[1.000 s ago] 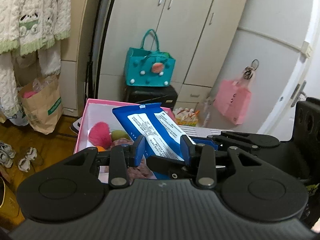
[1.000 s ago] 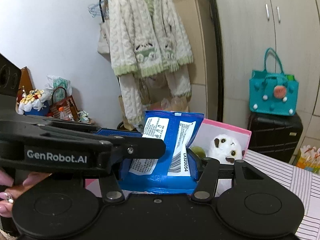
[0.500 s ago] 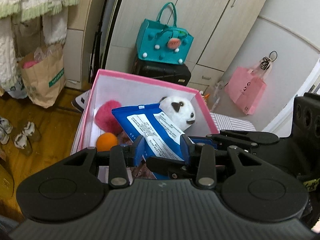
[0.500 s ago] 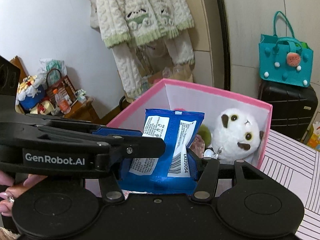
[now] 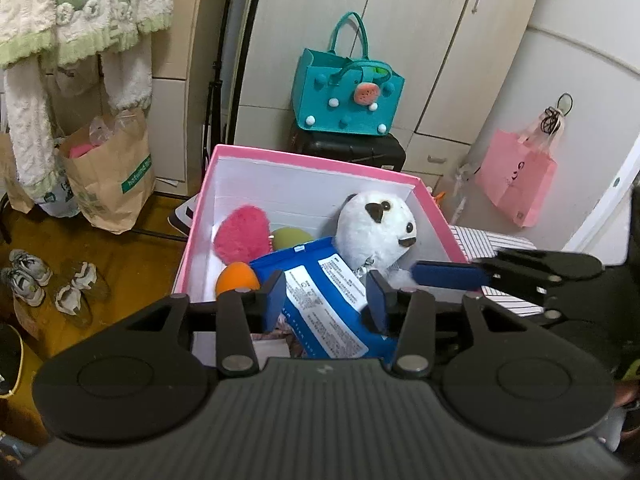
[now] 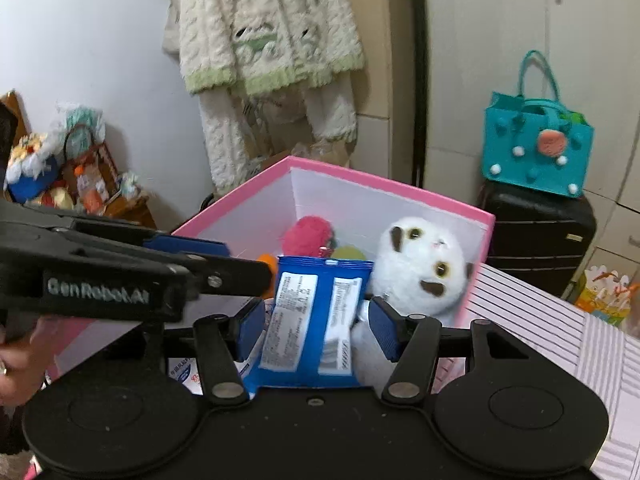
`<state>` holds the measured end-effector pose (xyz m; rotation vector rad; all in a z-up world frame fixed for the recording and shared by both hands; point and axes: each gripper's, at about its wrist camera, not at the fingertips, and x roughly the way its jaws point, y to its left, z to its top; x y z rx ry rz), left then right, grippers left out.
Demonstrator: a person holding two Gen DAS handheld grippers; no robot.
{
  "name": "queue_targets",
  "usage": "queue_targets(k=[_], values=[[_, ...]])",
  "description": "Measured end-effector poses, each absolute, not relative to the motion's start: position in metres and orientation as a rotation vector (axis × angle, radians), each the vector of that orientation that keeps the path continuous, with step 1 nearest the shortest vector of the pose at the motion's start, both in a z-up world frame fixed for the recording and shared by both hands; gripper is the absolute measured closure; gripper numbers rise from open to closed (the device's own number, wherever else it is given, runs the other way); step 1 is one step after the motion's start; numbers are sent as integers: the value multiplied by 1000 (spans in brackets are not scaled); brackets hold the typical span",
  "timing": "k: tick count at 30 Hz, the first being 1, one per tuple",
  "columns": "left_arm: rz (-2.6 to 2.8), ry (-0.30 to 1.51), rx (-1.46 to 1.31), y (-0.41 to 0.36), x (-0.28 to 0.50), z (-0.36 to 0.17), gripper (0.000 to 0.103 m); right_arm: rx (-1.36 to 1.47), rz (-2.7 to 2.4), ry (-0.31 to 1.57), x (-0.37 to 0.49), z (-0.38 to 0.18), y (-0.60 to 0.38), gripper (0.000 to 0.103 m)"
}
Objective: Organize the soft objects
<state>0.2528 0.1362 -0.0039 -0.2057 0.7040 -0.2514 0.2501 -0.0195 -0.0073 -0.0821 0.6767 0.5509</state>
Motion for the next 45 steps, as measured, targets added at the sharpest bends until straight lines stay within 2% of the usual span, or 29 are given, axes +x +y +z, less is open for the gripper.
queue_targets(k=[9,15,21,24,26,31,35,45], values=[[-213,649,-125,128,212,18,48,-90,543,609,200,13,-42,40],[-219,608,-78,118,180,40,39,-99,517,583,167,26,-57,39],[-223,588,-67,107,149,42,35,-76,492,556,135,31,-73,36],[-224,570,-36,99,137,49,30,-79,479,554,123,36,-78,29],[-229,566,-24,94,131,54,24,-55,438,575,119,40,-82,14],[-240,575,-25,88,118,63,9,-20,266,638,106,49,-91,7],[-205,557,6,84,103,73,0,20,252,614,87,58,-108,7],[-121,610,-12,77,71,83,0,-16,251,570,42,72,-124,6]])
